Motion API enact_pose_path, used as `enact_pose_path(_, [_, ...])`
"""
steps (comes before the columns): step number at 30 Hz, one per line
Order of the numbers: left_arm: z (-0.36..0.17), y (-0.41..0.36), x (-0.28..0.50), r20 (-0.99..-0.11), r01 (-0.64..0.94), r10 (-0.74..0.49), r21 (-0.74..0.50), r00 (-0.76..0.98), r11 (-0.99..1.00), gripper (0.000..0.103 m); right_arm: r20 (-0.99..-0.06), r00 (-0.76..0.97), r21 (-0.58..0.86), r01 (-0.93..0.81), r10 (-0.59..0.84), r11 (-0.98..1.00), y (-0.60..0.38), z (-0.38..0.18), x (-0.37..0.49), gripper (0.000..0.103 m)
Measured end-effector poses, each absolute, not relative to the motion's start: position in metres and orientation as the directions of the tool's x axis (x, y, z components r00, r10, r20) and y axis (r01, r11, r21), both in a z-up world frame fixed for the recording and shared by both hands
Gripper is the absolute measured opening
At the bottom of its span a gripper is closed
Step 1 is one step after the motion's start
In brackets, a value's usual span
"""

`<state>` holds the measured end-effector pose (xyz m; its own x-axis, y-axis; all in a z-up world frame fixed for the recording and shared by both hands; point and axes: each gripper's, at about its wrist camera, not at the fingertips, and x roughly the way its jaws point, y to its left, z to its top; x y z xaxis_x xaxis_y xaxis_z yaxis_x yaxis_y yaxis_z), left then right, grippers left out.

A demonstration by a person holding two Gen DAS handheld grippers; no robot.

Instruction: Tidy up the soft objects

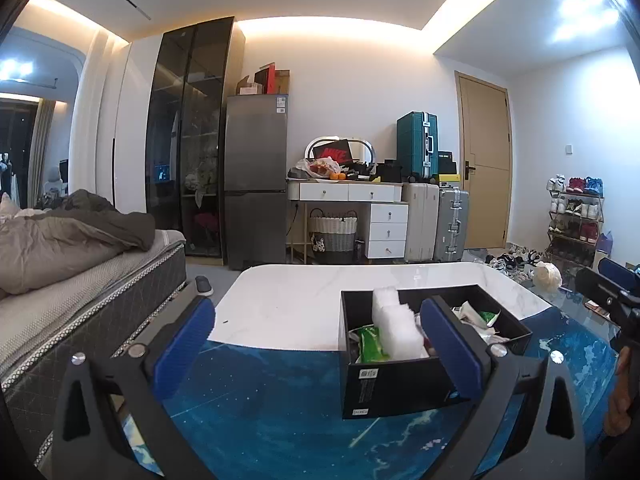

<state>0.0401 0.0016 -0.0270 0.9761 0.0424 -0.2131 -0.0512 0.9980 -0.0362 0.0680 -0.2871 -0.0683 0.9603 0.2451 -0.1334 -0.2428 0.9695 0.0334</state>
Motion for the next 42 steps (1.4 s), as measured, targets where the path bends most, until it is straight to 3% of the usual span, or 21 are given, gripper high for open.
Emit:
enact_pose_path(9, [-0.031, -0.004, 0.044, -0.224, -0.061, 0.055, -0.017, 0.973, 0.998, 0.103, -0.236, 0.954, -0.018, -0.195, 0.186, 0.981, -0.275, -0.078, 0.087, 0.102])
enact_pose_path(42, [-0.030, -0.017, 0.036, -0.229, -0.061, 0.060, 0.003, 0.972, 0.998, 0.103, -0.208, 0.958, -0.048, -0.211, 0.197, 0.976, -0.268, -0.084, 0.083, 0.102])
